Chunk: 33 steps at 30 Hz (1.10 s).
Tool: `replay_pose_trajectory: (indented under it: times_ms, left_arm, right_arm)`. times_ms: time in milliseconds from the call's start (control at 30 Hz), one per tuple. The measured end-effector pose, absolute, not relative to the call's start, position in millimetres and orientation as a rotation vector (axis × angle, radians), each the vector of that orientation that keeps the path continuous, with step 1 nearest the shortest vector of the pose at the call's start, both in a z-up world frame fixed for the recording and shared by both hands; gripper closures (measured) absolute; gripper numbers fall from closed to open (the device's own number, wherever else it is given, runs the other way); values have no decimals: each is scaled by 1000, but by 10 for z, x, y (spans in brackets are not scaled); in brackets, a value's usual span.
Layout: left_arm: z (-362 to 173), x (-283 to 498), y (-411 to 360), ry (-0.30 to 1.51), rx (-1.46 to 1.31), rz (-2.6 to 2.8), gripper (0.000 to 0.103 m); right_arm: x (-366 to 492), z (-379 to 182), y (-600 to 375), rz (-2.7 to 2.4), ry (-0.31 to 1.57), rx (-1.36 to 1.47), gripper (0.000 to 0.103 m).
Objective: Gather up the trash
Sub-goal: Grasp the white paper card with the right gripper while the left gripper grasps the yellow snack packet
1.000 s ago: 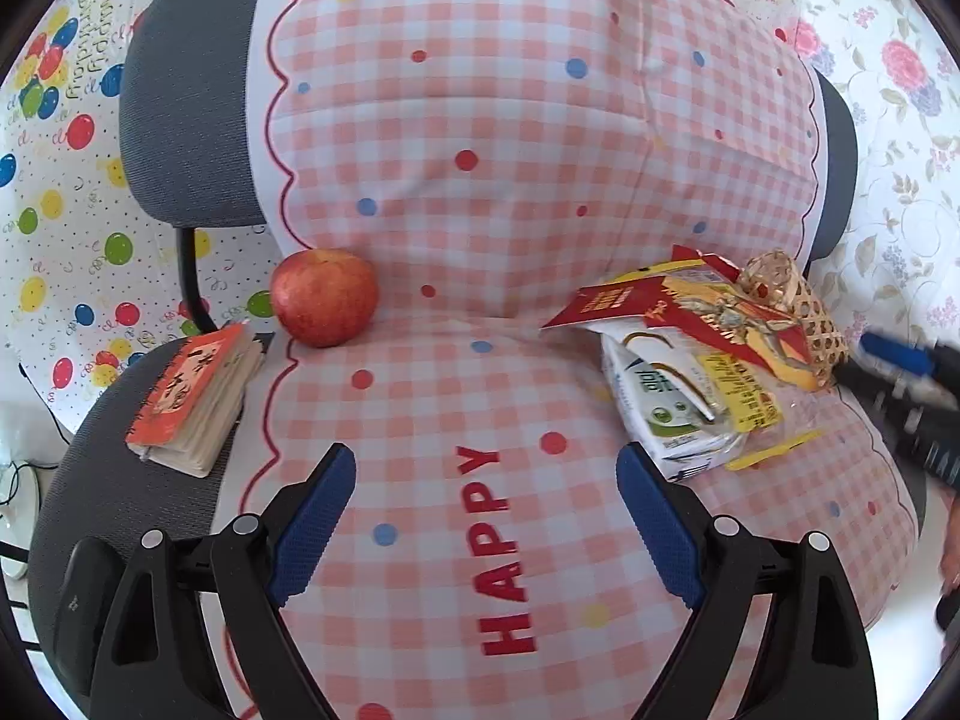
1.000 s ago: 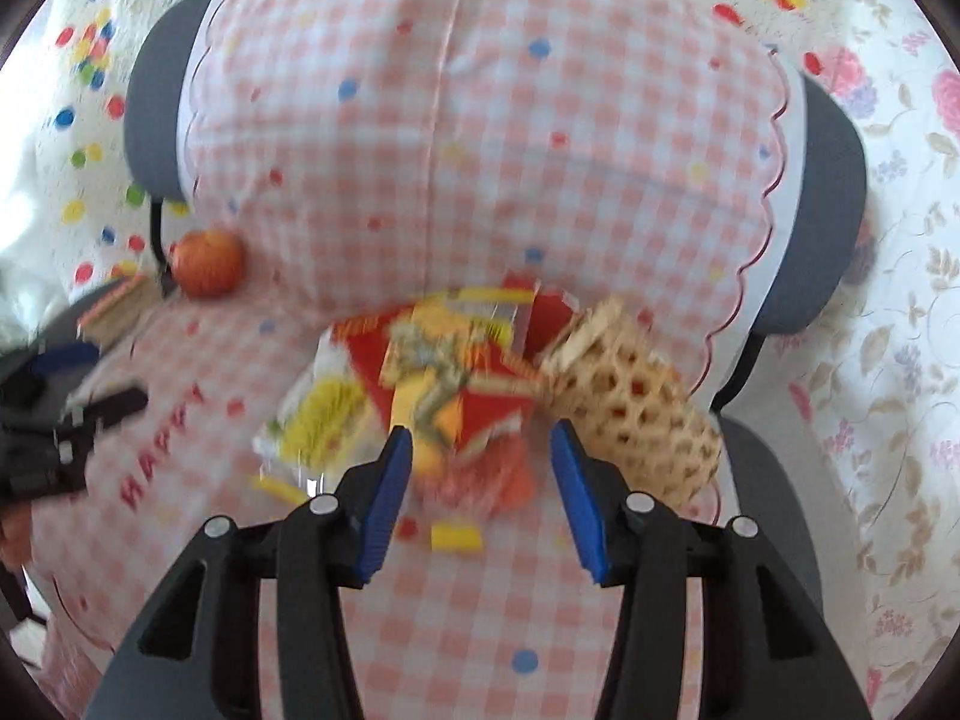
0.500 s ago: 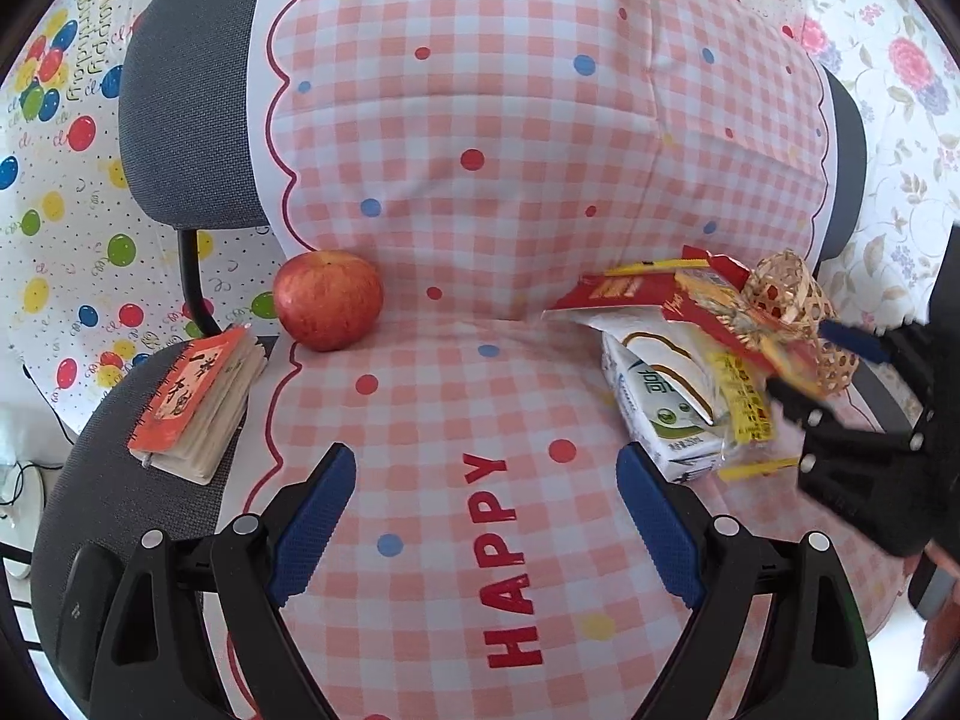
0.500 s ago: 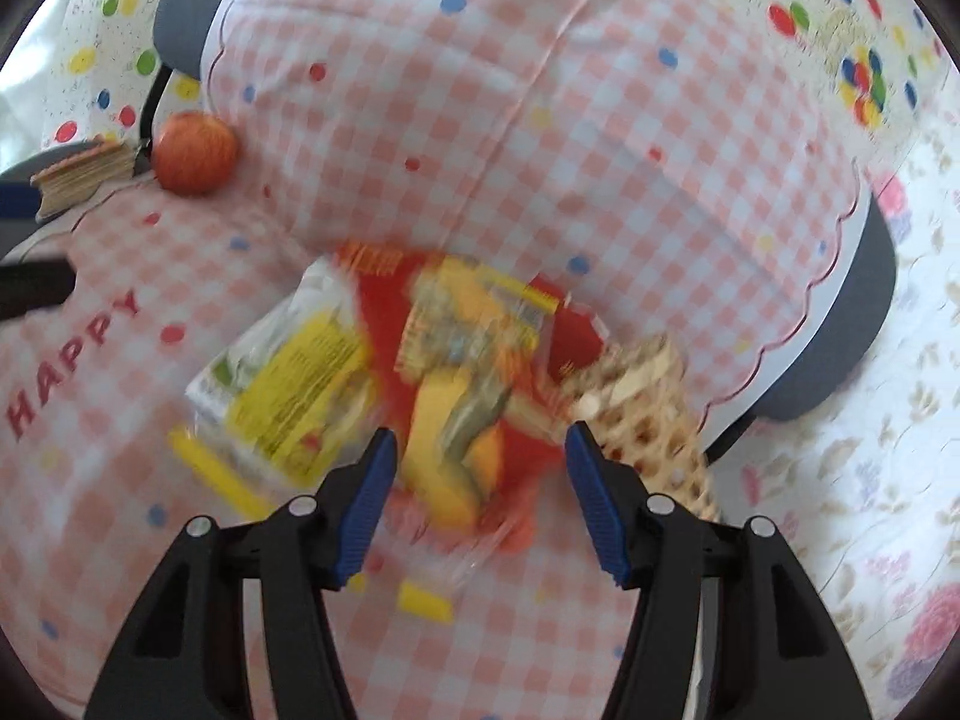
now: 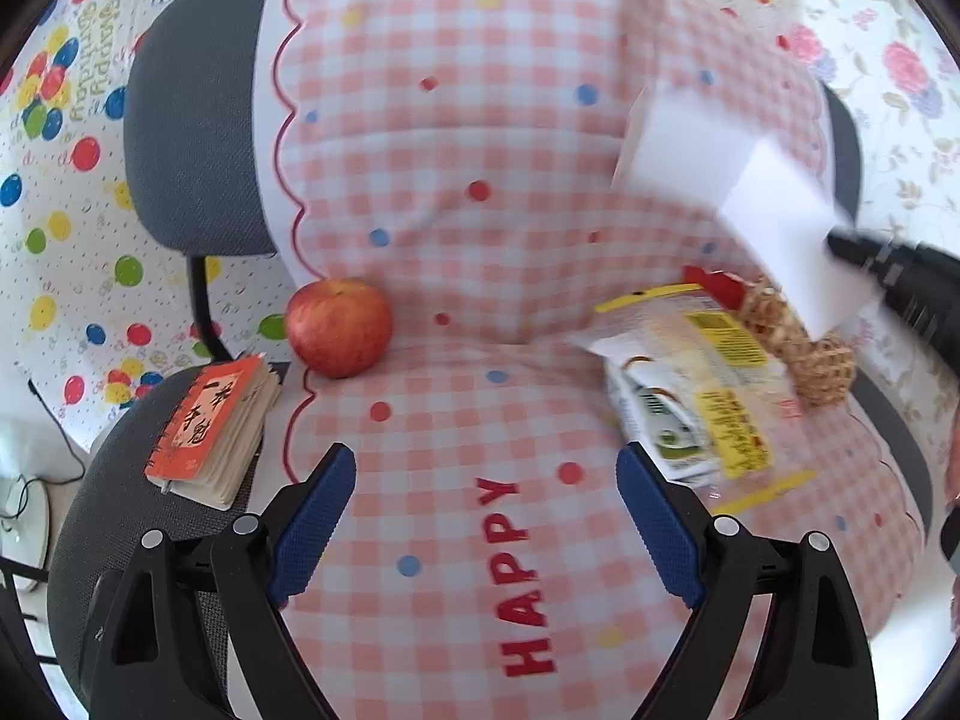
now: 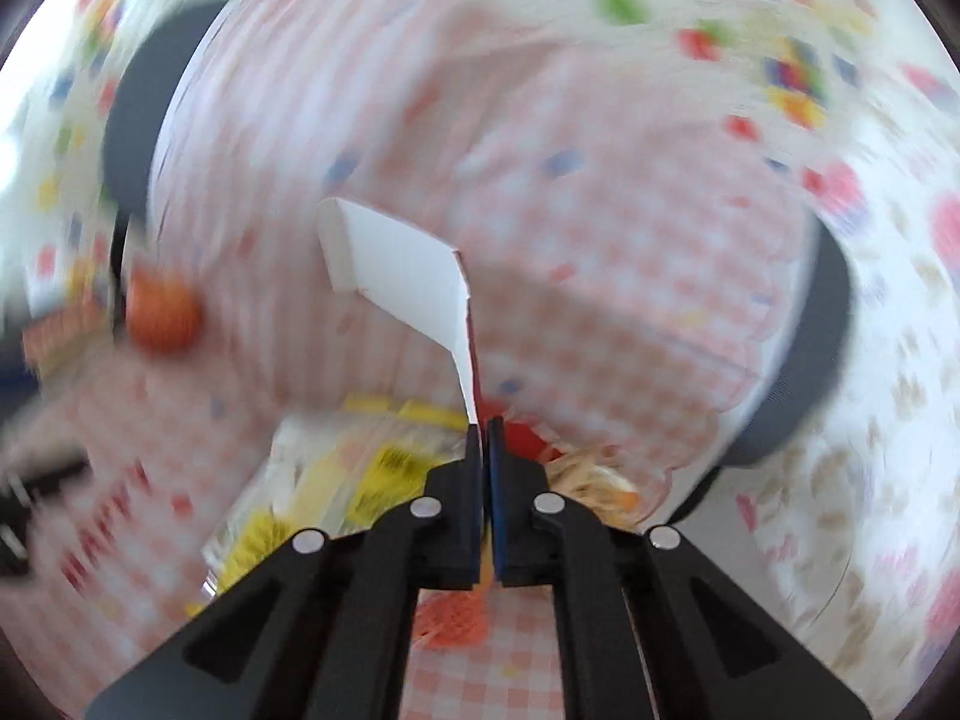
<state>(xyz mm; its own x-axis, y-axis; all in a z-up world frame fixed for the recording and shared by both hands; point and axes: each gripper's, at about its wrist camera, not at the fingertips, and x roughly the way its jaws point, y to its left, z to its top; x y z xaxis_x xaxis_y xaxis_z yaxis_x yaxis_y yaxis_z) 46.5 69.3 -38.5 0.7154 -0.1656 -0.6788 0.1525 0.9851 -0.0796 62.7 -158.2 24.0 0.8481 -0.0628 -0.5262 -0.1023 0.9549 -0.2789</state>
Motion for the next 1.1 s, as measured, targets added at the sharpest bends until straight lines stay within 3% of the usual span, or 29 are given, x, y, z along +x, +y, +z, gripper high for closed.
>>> replay_pose_trajectory:
  times_ms: [233, 467, 800, 967, 1100]
  left_arm:
    - [-328, 135, 163, 710, 64, -331, 15]
    - [-486, -56, -474, 692, 217, -403, 15]
    - [-816, 225, -928, 664, 480, -277, 15]
    - [-759, 328, -1082, 593, 552, -273, 27]
    - [-673, 413, -1115, 568, 584, -251, 54]
  right_arm:
    - [-94, 348, -2168, -13, 622, -17, 102]
    - [-636, 54, -2371, -34, 668, 64, 102]
    - [-702, -11, -2586, -29, 670, 117, 102]
    - [-708, -11, -2665, -36, 668, 138, 102]
    - [-756, 18, -2670, -37, 661, 133, 102]
